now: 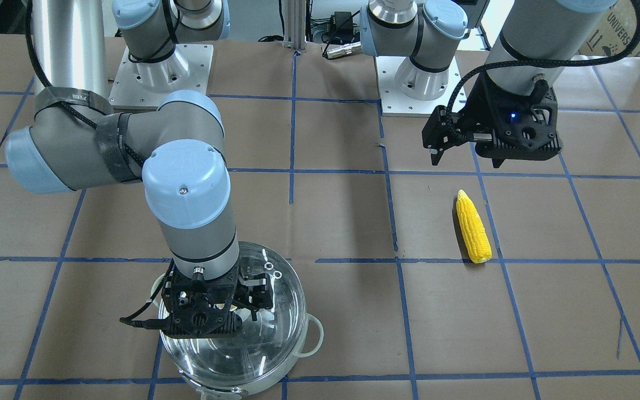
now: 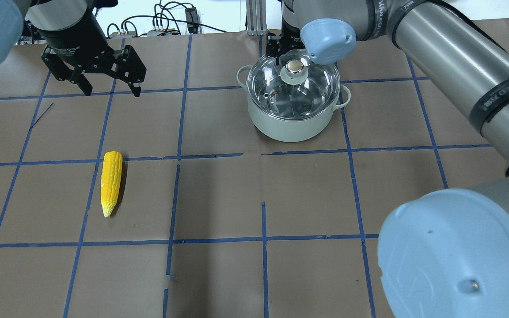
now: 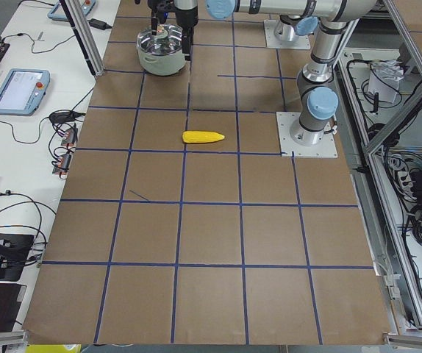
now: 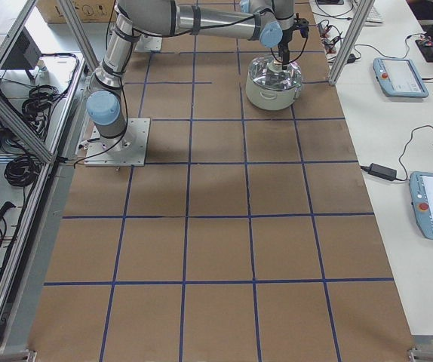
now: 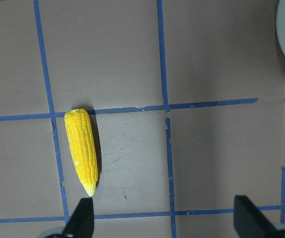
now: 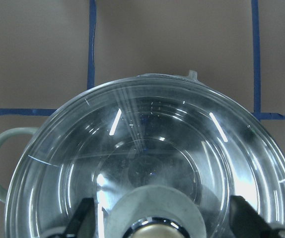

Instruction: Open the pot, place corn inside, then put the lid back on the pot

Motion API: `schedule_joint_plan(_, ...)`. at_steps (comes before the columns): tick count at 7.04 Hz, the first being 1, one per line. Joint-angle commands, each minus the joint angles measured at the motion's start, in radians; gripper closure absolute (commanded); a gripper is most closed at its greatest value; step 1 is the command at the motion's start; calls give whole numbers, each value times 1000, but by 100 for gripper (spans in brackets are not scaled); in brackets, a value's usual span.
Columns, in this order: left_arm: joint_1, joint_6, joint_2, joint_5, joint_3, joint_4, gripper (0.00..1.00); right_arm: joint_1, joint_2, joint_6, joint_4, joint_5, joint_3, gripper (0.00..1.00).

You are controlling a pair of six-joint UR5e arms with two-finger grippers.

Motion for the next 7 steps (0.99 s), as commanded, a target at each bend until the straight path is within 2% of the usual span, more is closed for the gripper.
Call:
schedule_joint_plan(1,1,-3,-2,-1,13,1,0,-7,-13,-6,-8,2,19,6)
schedule_joint_plan(4,-1,-9,12,-2,17,1,0,8,-15,0,-2,-1,25,8)
schedule_joint_plan(7,-1,-9,12,-2,16,1,0,7,-15,-6,2,-1,28,28)
